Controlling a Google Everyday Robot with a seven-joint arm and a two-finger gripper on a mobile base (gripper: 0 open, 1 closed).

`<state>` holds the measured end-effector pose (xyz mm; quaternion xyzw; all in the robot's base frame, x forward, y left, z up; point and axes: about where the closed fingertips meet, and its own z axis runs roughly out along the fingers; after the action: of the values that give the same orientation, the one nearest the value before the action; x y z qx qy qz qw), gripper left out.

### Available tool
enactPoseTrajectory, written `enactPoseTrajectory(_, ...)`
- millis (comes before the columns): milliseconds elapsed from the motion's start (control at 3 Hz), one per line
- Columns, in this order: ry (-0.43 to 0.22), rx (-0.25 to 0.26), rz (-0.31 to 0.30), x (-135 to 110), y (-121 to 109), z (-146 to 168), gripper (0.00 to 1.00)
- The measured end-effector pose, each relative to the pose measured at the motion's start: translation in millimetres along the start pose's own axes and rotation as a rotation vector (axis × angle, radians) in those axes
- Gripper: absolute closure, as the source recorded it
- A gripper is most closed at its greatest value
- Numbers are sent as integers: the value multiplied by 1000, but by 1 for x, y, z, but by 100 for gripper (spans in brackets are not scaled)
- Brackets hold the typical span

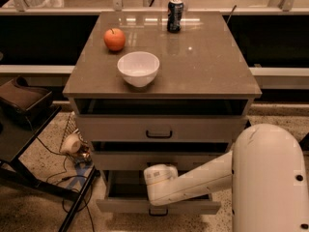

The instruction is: Open bottom drawer

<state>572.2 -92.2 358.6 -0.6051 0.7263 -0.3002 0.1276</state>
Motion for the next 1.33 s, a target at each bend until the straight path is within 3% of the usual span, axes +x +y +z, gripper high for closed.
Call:
enactPoseTrajectory(333, 0, -87, 2, 9, 2, 16, 100)
enactPoseTrajectory(667, 27, -242, 46, 50, 3, 59, 100)
enactPoseTrajectory(1000, 27, -242, 46, 50, 3, 59, 100)
enactPoseTrajectory(1333, 2, -293, 8, 55, 31, 59, 100)
